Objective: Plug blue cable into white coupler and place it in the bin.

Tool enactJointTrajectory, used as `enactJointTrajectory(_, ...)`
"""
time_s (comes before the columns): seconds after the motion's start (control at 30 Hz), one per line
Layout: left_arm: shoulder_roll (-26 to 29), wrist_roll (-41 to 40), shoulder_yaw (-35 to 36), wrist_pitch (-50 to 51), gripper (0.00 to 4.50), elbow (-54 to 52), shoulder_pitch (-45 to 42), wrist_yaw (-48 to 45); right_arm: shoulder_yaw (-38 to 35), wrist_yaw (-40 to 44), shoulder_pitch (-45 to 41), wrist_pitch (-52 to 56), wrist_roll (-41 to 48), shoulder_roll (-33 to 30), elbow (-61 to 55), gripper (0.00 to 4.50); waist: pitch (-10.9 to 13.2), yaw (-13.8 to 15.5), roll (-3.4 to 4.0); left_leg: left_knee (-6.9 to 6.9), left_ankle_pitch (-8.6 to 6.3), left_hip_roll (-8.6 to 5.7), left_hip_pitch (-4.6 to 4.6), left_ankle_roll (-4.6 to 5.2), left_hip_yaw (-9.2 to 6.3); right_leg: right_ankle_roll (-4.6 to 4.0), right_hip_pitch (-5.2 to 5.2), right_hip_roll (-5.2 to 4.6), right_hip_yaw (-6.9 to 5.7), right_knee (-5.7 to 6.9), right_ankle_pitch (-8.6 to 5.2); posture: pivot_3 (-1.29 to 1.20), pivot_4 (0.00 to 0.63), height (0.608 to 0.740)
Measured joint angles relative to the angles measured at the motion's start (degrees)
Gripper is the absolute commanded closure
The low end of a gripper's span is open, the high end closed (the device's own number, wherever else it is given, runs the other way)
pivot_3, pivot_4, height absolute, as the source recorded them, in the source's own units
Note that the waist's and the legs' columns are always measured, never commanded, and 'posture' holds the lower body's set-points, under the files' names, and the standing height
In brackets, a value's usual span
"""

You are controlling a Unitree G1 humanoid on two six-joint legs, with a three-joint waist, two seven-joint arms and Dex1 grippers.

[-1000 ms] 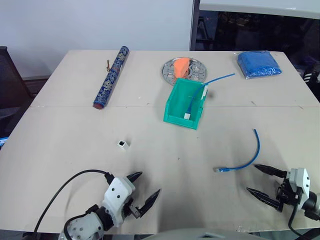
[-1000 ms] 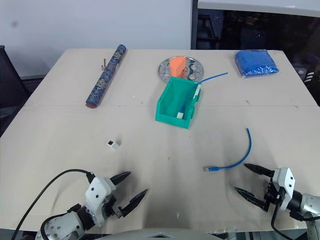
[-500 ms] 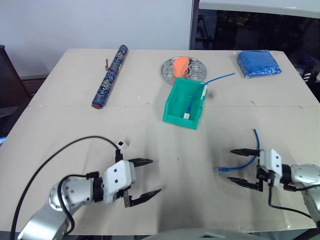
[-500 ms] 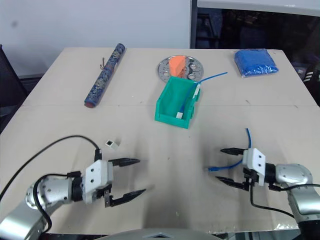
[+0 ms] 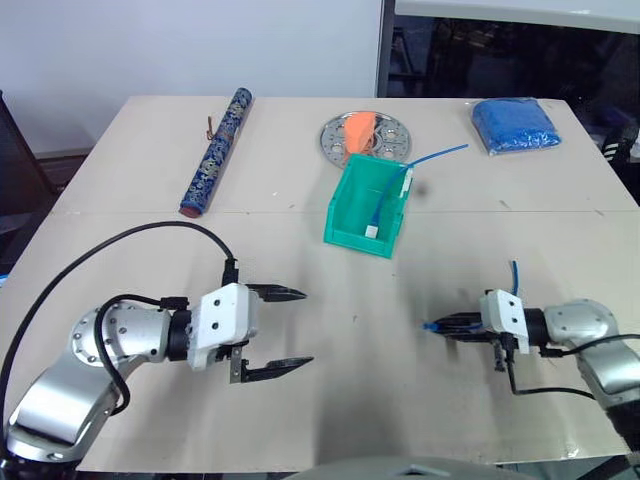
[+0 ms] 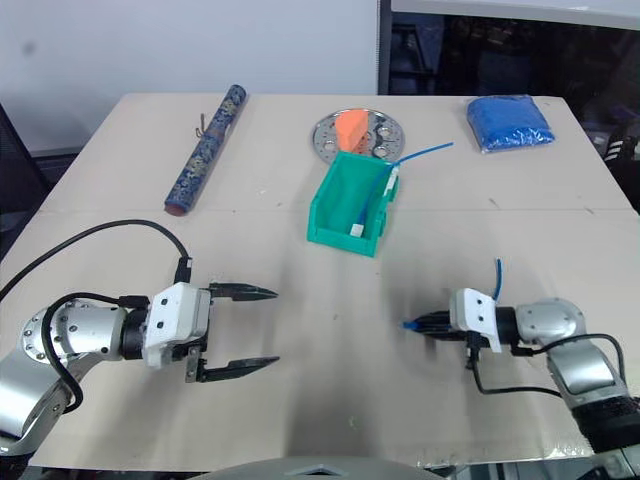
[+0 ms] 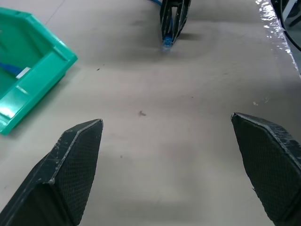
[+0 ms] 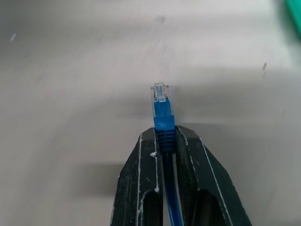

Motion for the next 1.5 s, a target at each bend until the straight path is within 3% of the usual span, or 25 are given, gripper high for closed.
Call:
enactJointTrajectory(0.33, 1.1, 0.8, -1.5, -0.1, 0.00, 5.9, -7.3, -4.3, 9.2, -1.4, -14.6, 13.4, -1.3, 10.2, 6.1, 4.40, 0.0, 0.3, -0.04, -0.01, 0.00, -0.04, -0.10, -0.01, -0.13, 0.06, -0.07, 0.00, -0.09, 0.04, 0.05, 0.00, 0.150, 0.740)
enactJointTrajectory(0.37, 1.1, 1.8, -3.3, -0.3, 0.00, 7.2, -9.6, -4.9, 9.3, -2.2, -15.2, 13.3, -1.7, 11.1, 8.0, 3.66, 0.1, 0.4, -0.03, -0.01, 0.00, -0.07, -0.12, -0.01, -0.13, 0.07, -0.07, -0.02, -0.09, 0.00, 0.06, 0.00, 0.150, 0.740)
enactJointTrajectory(0.4, 1.0, 2.8, -4.9, -0.5, 0.00, 8.3, -11.5, -5.2, 9.1, -2.6, -15.7, 12.8, -1.8, 11.6, 9.0, 3.40, 0.1, 0.4, -0.03, -0.01, 0.00, -0.08, -0.15, -0.01, -0.13, 0.07, -0.09, -0.02, -0.09, -0.01, 0.06, 0.00, 0.150, 0.740)
enactJointTrajectory(0.53, -1.3, 5.9, -11.4, -0.1, 0.00, 12.8, -19.2, -6.0, 7.3, -3.6, -15.4, 12.5, -0.9, 11.8, 9.8, 1.29, 0.1, 0.3, -0.04, -0.03, 0.00, -0.08, -0.17, -0.01, -0.15, 0.08, -0.13, -0.02, -0.12, 0.00, 0.07, 0.00, 0.150, 0.740)
enactJointTrajectory(0.6, -4.0, 7.6, -15.7, 1.1, 0.00, 14.9, -24.5, -6.6, 3.0, -5.0, -11.6, 12.6, 1.3, 10.2, 6.5, 0.33, 0.1, 0.6, 0.00, -0.01, 0.00, -0.09, -0.25, -0.01, -0.21, 0.08, -0.15, -0.03, -0.16, -0.02, 0.06, 0.00, 0.150, 0.740)
enactJointTrajectory(0.63, -5.0, 8.1, -16.6, 1.3, 0.00, 15.3, -25.6, -6.5, 1.6, -5.5, -10.1, 12.6, 2.0, 9.8, 5.1, 0.06, 0.1, 0.7, 0.02, 0.00, 0.00, -0.12, -0.30, -0.01, -0.27, 0.08, -0.16, -0.04, -0.21, 0.00, 0.06, 0.00, 0.150, 0.740)
enactJointTrajectory(0.73, -11.2, 12.7, -23.4, 2.3, 0.00, 19.3, -31.2, -4.7, -6.5, -8.2, 0.5, 14.3, 7.3, 7.2, -4.6, 0.06, 0.1, 0.8, 0.00, 0.02, 0.00, -0.13, -0.45, -0.01, -0.33, 0.09, -0.20, -0.06, -0.25, -0.04, 0.07, 0.00, 0.150, 0.740)
enactJointTrajectory(0.93, -17.0, 21.4, -31.0, -1.8, 0.00, 28.4, -35.9, -3.5, -16.7, -9.6, 19.1, 13.3, 13.4, 5.9, -13.3, 0.06, 0.1, 0.1, -0.04, 0.04, 0.00, -0.12, -0.38, 0.01, -0.31, 0.10, -0.22, -0.02, -0.23, 0.07, 0.07, 0.00, 0.150, 0.740)
enactJointTrajectory(1.1, -21.5, 26.7, -34.1, -7.1, 0.00, 37.9, -40.2, -3.0, -20.2, -9.2, 25.8, 9.2, 15.0, 7.1, -13.4, 0.06, 0.1, 0.1, -0.06, 0.16, 0.02, -0.13, -0.21, 0.02, -0.26, 0.13, -0.02, -0.02, -0.17, 0.09, 0.08, 0.00, 0.150, 0.740)
enactJointTrajectory(1.23, -23.1, 28.2, -34.7, -10.4, 0.00, 41.1, -42.1, -4.0, -20.2, -8.2, 26.2, 5.8, 15.6, 8.2, -13.3, 0.06, 0.1, 0.2, -0.06, 0.16, 0.02, -0.13, 0.00, 0.02, -0.25, 0.14, 0.16, -0.01, -0.15, 0.13, 0.07, 0.00, 0.150, 0.740)
enactJointTrajectory(1.37, -24.3, 28.0, -34.6, -11.7, 1.21, 42.4, -42.0, -5.9, -20.2, -7.6, 26.2, 3.7, 16.5, 8.6, -13.3, 0.00, 0.0, 0.5, -0.03, 0.16, 0.02, -0.14, -0.04, 0.01, -0.25, 0.13, 0.16, -0.03, -0.15, 0.13, 0.07, 0.00, 0.150, 0.740)
enactJointTrajectory(1.43, -24.9, 27.6, -34.8, -12.0, 2.36, 42.7, -41.6, -7.0, -20.2, -7.1, 26.3, 3.3, 17.0, 8.6, -13.3, 0.00, 0.0, 0.6, -0.03, 0.16, 0.02, -0.14, -0.06, 0.01, -0.25, 0.13, 0.15, -0.04, -0.15, 0.11, 0.07, 0.00, 0.150, 0.740)
enactJointTrajectory(1.5, -25.1, 27.4, -34.8, -12.0, 3.11, 42.7, -41.4, -7.4, -20.2, -6.9, 26.6, 3.3, 17.2, 8.6, -13.3, 0.00, 0.0, 0.6, -0.03, 0.15, 0.02, -0.14, -0.06, 0.02, -0.26, 0.12, 0.15, -0.04, -0.15, 0.11, 0.07, 0.00, 0.150, 0.740)
